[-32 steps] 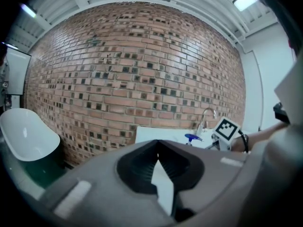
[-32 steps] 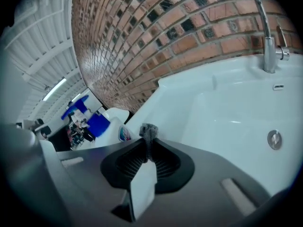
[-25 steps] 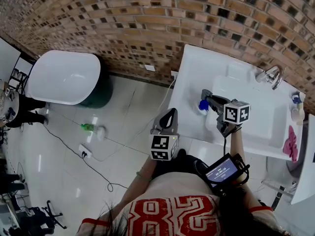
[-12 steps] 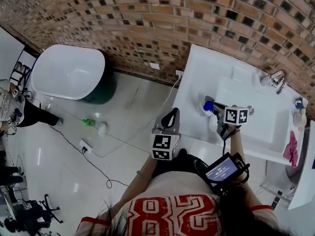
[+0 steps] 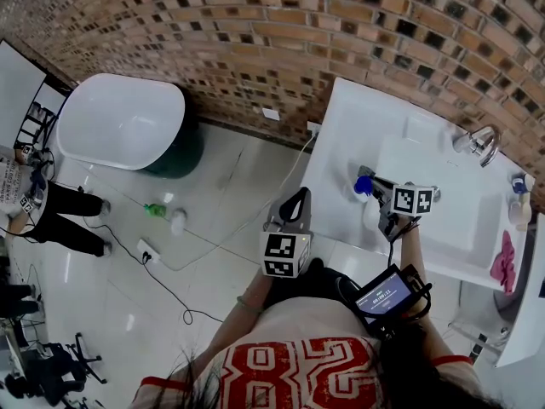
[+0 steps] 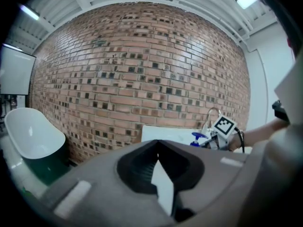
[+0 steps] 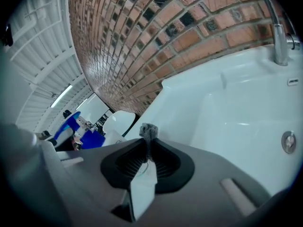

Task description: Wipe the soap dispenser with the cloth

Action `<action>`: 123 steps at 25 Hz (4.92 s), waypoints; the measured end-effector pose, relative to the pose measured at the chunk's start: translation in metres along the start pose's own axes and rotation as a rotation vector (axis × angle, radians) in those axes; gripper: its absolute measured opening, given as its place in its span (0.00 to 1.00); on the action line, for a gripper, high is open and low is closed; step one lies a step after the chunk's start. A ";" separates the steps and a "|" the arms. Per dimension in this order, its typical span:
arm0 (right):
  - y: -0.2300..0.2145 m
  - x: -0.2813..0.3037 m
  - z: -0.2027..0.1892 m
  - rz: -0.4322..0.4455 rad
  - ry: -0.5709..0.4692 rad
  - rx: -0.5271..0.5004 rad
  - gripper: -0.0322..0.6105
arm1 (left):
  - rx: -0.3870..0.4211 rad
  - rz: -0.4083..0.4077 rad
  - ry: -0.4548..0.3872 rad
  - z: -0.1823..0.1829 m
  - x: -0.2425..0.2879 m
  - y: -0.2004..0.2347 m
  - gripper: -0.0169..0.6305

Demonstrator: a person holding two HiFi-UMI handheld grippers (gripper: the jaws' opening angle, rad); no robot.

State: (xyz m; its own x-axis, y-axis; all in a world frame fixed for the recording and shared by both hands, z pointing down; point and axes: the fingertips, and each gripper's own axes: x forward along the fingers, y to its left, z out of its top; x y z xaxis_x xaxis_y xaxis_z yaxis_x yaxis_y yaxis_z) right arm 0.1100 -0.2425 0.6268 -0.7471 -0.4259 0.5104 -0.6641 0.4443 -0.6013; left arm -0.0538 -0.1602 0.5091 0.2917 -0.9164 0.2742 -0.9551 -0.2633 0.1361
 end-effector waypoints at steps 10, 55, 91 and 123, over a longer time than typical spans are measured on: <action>0.050 -0.007 0.053 0.192 -0.021 -0.126 0.13 | -0.015 0.034 -0.009 -0.001 0.001 0.007 0.03; 0.116 -0.098 0.058 0.186 -0.282 0.186 0.13 | -0.018 -0.125 0.003 0.006 0.004 -0.036 0.03; 0.118 -0.147 0.007 -0.024 -0.452 0.117 0.13 | -0.002 -0.257 0.007 0.018 0.030 -0.018 0.03; 0.093 -0.012 -0.032 -0.704 -0.511 0.122 0.13 | 0.190 -0.681 0.092 0.008 0.016 0.009 0.03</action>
State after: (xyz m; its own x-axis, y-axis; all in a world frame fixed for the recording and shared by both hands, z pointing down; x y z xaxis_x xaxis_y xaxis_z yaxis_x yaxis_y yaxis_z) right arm 0.0563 -0.1704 0.5845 -0.0410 -0.8829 0.4677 -0.9362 -0.1296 -0.3268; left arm -0.0584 -0.1796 0.5072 0.8220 -0.5028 0.2674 -0.5493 -0.8239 0.1396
